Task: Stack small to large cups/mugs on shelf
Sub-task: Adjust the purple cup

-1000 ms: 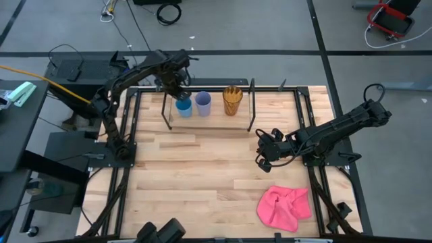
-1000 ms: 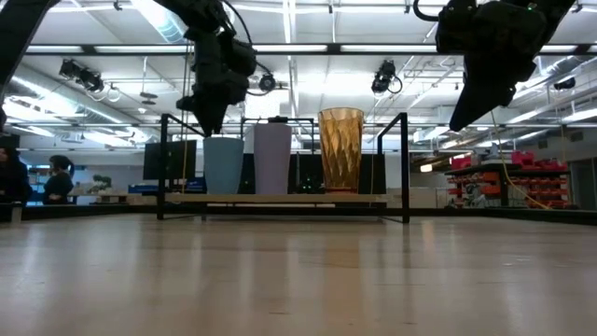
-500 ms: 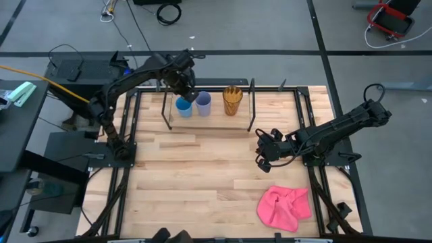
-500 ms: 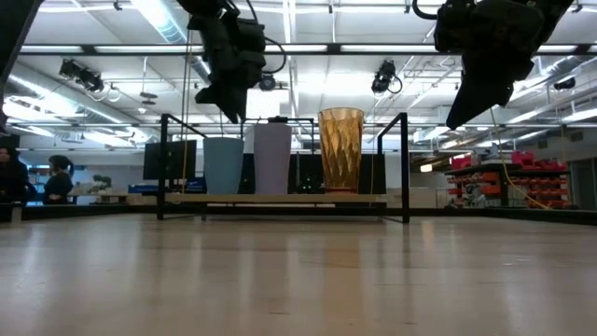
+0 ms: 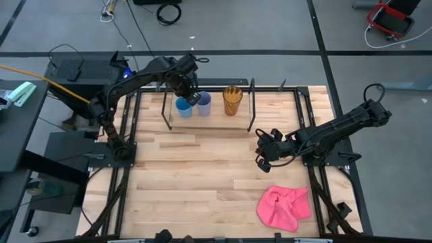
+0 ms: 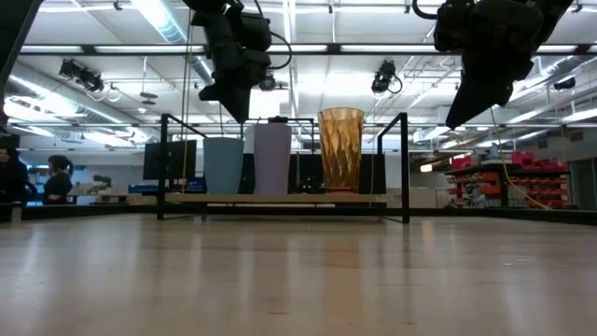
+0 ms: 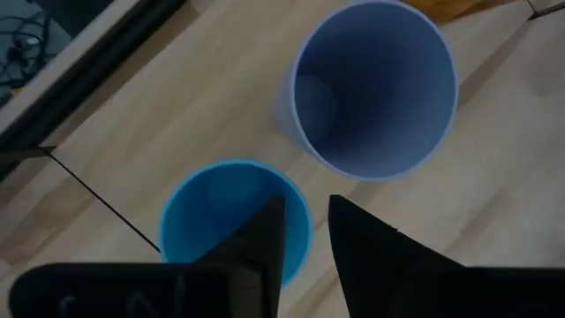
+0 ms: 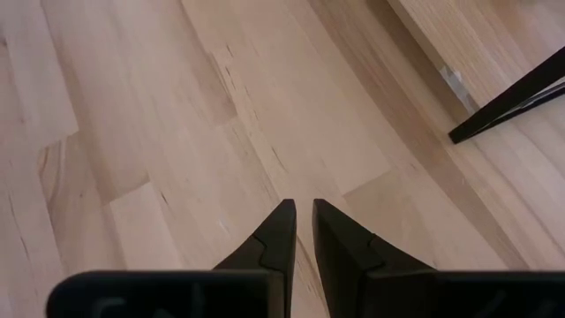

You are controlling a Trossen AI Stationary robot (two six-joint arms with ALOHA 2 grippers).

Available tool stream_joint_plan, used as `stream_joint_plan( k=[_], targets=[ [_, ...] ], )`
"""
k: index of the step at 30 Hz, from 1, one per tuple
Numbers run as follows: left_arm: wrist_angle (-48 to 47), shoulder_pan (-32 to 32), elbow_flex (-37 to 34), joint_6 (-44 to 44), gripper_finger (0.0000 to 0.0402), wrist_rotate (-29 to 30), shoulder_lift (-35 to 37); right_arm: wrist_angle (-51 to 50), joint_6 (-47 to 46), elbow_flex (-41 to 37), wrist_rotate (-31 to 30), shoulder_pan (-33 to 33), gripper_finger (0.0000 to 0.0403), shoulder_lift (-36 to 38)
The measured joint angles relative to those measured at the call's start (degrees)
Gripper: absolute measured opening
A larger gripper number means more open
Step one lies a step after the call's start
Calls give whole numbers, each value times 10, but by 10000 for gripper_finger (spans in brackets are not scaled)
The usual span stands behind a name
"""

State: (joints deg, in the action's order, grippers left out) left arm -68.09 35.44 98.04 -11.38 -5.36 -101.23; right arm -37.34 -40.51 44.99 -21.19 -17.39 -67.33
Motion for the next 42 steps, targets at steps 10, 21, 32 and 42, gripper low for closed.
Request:
stream_joint_plan(
  k=[10,21,32,42],
  targets=[
    [4,-6,0,2,93,13,0,0,-2,0,0,-1,50,0],
    [-19,-66,0,32,78,39,0,0,-4,0,3,-19,50,0],
    [-7,-63,0,15,71,114,-13,1,-13,0,3,-24,50,0],
    [11,-53,-1,16,71,112,-31,2,-15,0,3,-24,50,0]
  ],
)
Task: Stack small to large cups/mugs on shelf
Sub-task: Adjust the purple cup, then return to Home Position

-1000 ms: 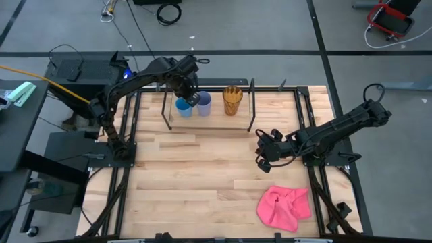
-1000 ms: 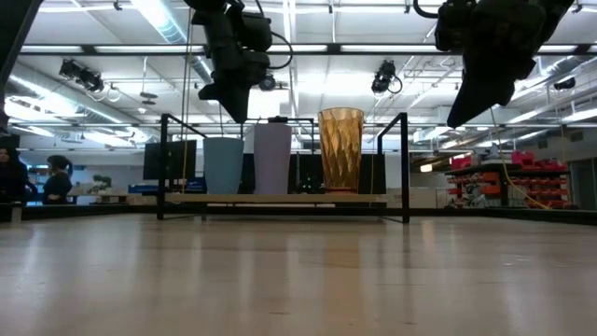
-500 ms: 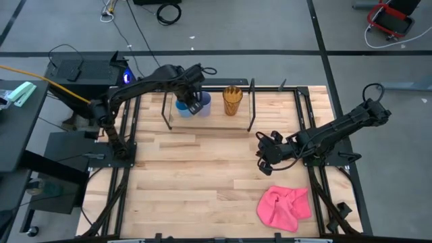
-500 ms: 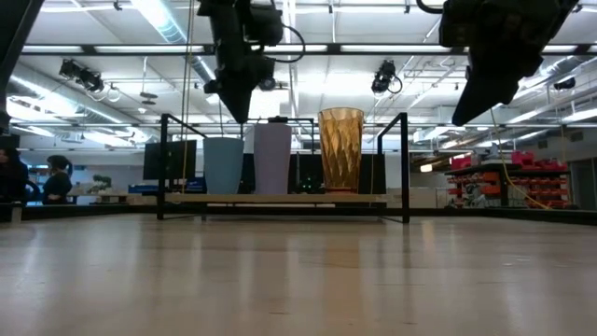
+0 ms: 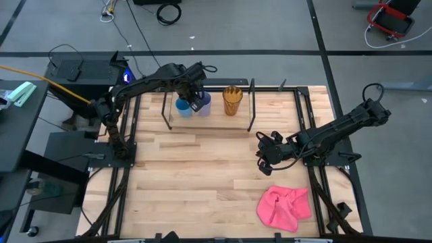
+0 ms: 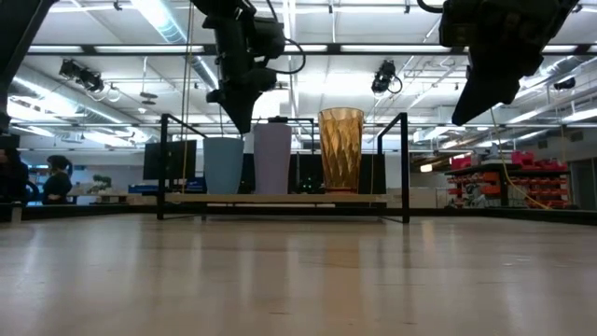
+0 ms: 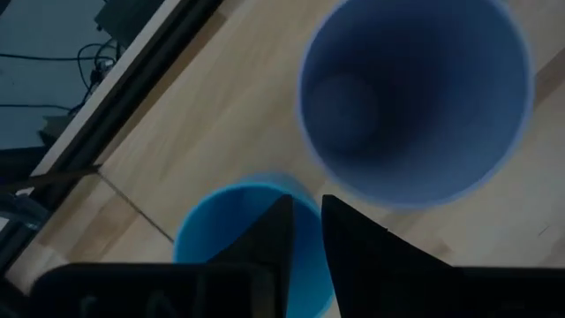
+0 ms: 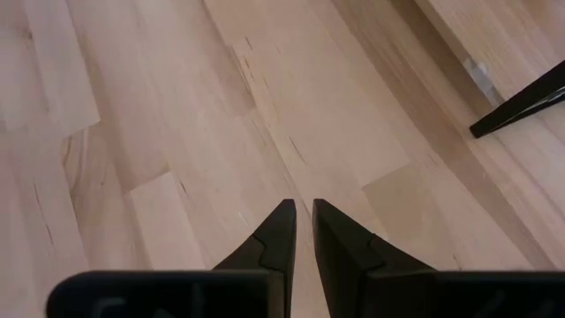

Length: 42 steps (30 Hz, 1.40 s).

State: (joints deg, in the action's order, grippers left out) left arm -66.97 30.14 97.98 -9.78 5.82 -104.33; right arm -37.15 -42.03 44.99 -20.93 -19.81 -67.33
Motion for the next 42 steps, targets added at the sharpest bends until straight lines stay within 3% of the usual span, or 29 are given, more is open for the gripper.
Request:
stream_joint_plan(
  k=[24,34,42],
  targets=[
    [23,-1,0,5,48,-11,-9,0,0,0,0,0,50,0],
    [-69,-10,0,-15,52,-11,2,0,-3,0,0,0,50,0],
    [-94,-45,0,-31,45,-16,59,-1,-32,15,35,0,50,0]
  ],
)
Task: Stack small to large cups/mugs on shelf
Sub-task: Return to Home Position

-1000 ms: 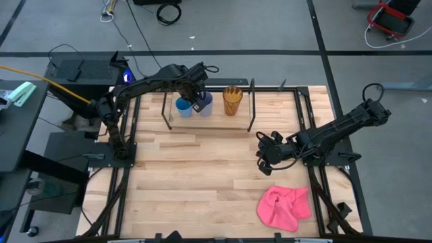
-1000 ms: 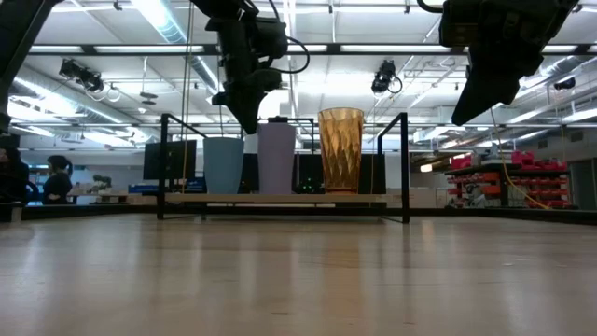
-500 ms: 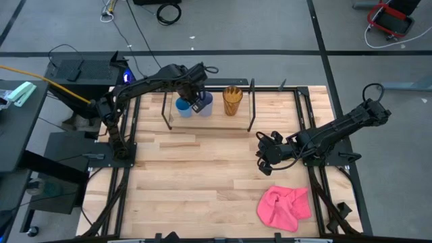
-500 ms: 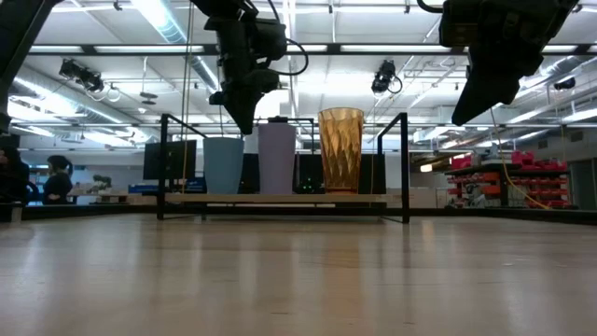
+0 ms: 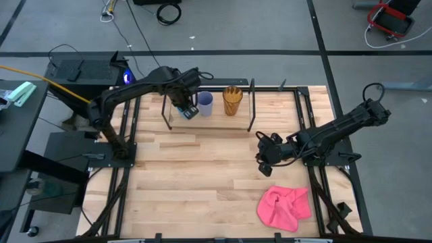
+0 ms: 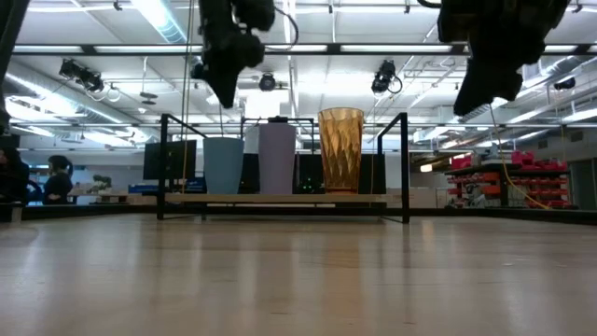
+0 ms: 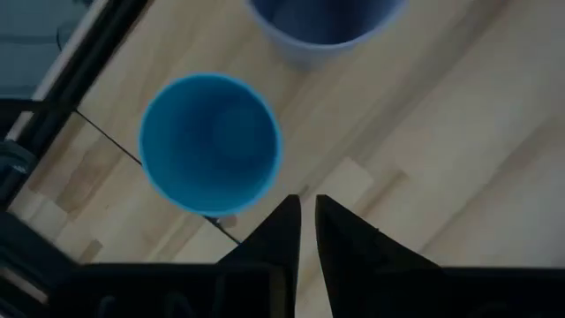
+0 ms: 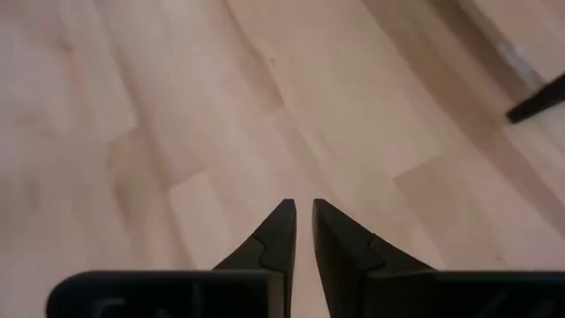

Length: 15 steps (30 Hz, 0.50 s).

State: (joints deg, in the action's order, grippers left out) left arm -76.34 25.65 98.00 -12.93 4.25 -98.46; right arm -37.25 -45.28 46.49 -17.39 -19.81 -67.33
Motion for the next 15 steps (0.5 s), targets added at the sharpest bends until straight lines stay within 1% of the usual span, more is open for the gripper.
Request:
stream_joint_plan(
  k=[5,8,10,13,15],
  targets=[
    [3,-29,0,-18,46,0,55,0,4,41,33,0,50,0],
    [3,-49,0,-30,48,0,92,-15,21,80,45,0,50,0],
    [7,-62,0,-42,48,0,114,-40,35,110,46,0,50,0],
    [10,-88,0,-84,44,0,146,-93,58,165,46,0,50,0],
    [13,-104,0,-103,41,0,164,-127,58,199,50,0,50,0]
  ],
)
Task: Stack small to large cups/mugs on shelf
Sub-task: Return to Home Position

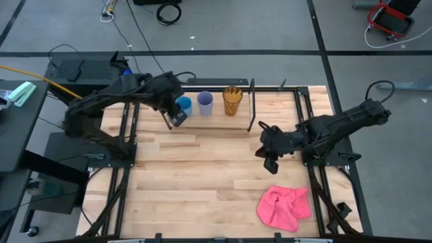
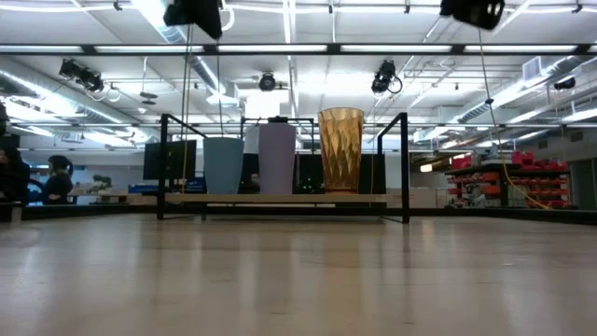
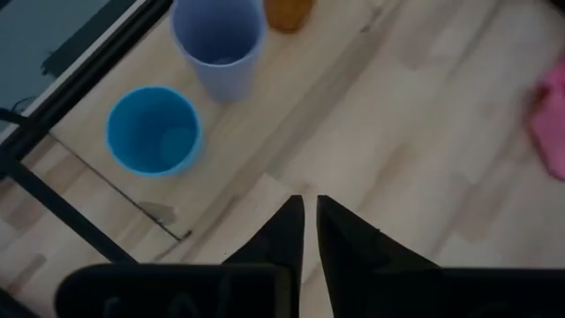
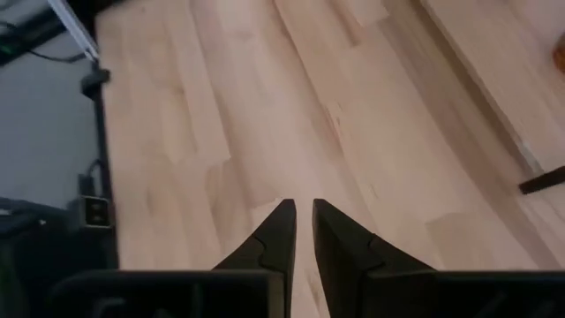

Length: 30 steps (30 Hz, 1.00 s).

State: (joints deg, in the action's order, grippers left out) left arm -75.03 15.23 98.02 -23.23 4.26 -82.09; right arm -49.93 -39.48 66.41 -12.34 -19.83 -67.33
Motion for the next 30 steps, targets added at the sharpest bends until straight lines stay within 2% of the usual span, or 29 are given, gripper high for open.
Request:
stream_joint_plan(
  k=[5,11,19,22,24,27,30],
  targets=[
    [-15,-38,0,12,42,-1,41,-20,2,68,1,-10,50,5],
    [-27,-70,0,7,48,0,85,-24,55,134,18,-23,50,26],
    [5,-112,0,77,42,1,143,-48,77,139,22,-33,50,140],
    [35,-142,0,91,41,9,161,-37,69,114,19,-33,50,204],
    [80,-169,-14,104,41,11,176,6,63,74,19,-33,50,251],
    [187,-212,-86,127,39,10,210,112,66,-25,47,-39,50,325],
    [286,-245,-181,134,40,-4,249,259,67,-147,106,-53,50,380]
  ],
)
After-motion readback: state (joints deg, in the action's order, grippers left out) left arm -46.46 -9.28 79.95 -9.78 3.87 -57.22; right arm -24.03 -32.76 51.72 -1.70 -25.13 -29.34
